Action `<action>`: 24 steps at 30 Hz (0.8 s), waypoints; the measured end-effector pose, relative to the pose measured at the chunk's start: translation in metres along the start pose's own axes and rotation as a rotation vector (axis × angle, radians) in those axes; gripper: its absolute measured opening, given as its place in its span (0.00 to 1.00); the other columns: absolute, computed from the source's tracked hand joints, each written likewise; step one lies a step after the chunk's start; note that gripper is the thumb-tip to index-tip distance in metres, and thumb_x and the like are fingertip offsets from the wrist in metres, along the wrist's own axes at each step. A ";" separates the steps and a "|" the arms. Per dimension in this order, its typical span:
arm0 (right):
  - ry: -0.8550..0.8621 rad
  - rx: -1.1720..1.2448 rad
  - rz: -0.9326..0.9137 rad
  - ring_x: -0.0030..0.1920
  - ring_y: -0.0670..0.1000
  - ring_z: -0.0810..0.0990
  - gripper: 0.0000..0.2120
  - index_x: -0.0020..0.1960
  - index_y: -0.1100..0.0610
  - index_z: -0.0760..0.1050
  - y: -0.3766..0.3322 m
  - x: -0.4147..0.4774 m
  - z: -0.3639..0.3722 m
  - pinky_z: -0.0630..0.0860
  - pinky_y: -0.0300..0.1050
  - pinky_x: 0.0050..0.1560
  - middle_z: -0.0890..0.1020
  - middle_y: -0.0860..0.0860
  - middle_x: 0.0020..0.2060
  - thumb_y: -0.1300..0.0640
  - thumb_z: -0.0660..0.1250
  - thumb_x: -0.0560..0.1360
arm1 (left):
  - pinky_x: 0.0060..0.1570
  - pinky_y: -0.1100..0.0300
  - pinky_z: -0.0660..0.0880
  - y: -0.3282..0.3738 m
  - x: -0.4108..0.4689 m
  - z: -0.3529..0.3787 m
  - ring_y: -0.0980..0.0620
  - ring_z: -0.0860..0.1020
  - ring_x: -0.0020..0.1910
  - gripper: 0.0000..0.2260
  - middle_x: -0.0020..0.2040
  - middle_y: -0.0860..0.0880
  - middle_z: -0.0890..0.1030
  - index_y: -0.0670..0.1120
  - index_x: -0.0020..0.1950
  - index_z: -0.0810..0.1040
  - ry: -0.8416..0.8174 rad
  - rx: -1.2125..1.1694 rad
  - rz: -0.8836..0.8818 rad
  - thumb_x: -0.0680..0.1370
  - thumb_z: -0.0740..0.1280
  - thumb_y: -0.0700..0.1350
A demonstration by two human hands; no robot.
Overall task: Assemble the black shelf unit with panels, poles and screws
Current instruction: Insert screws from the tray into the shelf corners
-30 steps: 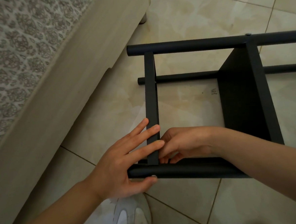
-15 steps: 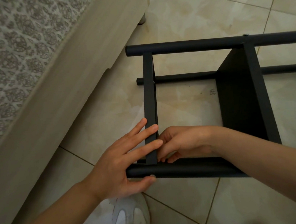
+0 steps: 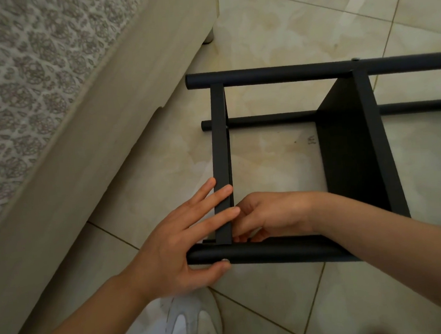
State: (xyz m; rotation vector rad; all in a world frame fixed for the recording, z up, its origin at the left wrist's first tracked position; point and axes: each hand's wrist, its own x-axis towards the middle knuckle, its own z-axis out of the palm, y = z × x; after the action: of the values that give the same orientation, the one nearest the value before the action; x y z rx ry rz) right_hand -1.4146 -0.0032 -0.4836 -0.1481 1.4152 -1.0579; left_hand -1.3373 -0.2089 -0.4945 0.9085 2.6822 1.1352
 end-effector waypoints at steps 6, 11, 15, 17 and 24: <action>0.038 -0.140 -0.080 0.54 0.52 0.82 0.10 0.54 0.52 0.81 0.000 -0.026 -0.004 0.76 0.52 0.63 0.84 0.52 0.51 0.51 0.61 0.82 | 0.75 0.57 0.62 0.008 -0.005 -0.001 0.47 0.58 0.80 0.31 0.82 0.49 0.57 0.48 0.78 0.66 0.022 -0.033 -0.091 0.76 0.70 0.52; 0.158 -0.273 -0.124 0.52 0.42 0.81 0.10 0.58 0.45 0.80 0.002 -0.042 0.000 0.76 0.45 0.60 0.84 0.42 0.51 0.48 0.62 0.81 | 0.73 0.64 0.62 0.023 -0.015 0.009 0.60 0.64 0.76 0.40 0.77 0.63 0.65 0.60 0.79 0.59 0.208 -0.370 -0.412 0.71 0.74 0.56; 0.280 -0.386 -0.197 0.48 0.36 0.80 0.08 0.55 0.42 0.80 0.000 -0.059 0.008 0.76 0.30 0.47 0.82 0.37 0.47 0.49 0.64 0.80 | 0.65 0.67 0.72 0.036 -0.019 0.030 0.65 0.71 0.69 0.40 0.69 0.66 0.74 0.66 0.73 0.66 0.385 -0.719 -0.674 0.63 0.77 0.65; 0.361 -0.468 -0.214 0.48 0.34 0.79 0.09 0.58 0.42 0.78 0.003 -0.066 0.016 0.75 0.26 0.43 0.82 0.37 0.47 0.49 0.65 0.79 | 0.68 0.58 0.72 0.041 -0.019 0.043 0.64 0.73 0.68 0.41 0.68 0.65 0.76 0.69 0.71 0.68 0.389 -0.821 -0.781 0.59 0.73 0.75; 0.638 -0.728 -0.173 0.52 0.41 0.79 0.16 0.64 0.40 0.72 0.019 -0.086 0.040 0.78 0.38 0.53 0.80 0.40 0.53 0.52 0.66 0.78 | 0.77 0.46 0.57 0.058 -0.003 0.061 0.55 0.65 0.75 0.34 0.76 0.57 0.67 0.84 0.63 0.63 0.440 -0.968 -0.870 0.57 0.64 0.83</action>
State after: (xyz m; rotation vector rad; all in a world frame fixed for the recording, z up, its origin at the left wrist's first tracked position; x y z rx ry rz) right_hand -1.3549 0.0446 -0.4250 -0.4960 2.3681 -0.6974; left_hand -1.2884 -0.1407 -0.4992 -0.6320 1.8546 2.0871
